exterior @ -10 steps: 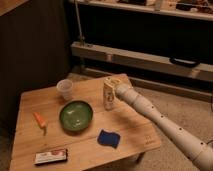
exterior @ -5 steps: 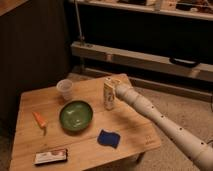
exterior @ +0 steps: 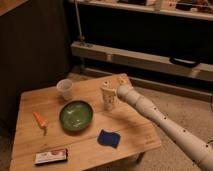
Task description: Stand the bottle upright
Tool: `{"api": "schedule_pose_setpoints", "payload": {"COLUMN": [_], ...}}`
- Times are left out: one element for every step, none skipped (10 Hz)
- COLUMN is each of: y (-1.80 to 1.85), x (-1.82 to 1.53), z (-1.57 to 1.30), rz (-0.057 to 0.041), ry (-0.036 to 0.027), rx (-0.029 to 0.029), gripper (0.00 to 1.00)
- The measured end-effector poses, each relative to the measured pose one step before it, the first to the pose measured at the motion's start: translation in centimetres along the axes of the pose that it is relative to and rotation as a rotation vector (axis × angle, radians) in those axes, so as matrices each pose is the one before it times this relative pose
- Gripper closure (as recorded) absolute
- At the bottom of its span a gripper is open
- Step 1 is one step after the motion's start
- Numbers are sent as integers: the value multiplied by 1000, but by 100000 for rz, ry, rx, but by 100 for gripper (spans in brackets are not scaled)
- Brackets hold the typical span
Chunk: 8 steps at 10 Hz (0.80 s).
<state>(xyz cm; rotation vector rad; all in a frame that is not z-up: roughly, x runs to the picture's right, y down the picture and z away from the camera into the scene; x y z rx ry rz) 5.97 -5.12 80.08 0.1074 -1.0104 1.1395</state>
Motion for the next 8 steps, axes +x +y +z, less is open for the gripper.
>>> {"api": "schedule_pose_setpoints", "payload": {"y": [-43, -178, -127, 29, 407, 596, 705, 324], "x": [-1663, -2070, -2060, -2554, -1913, -1229, -822, -357], "z": [-1233, -1589, -1522, -1811, -780, -318, -151, -21], "rz": [-1329, -1424, -1213, -212, 314, 293, 214, 208], "ry": [-155, -84, 20, 1001, 1636, 1653, 1806, 1344], "rx": [332, 586, 403, 373, -517, -481, -546, -301], "gripper": [20, 20, 20, 20, 20, 20, 20, 20]}}
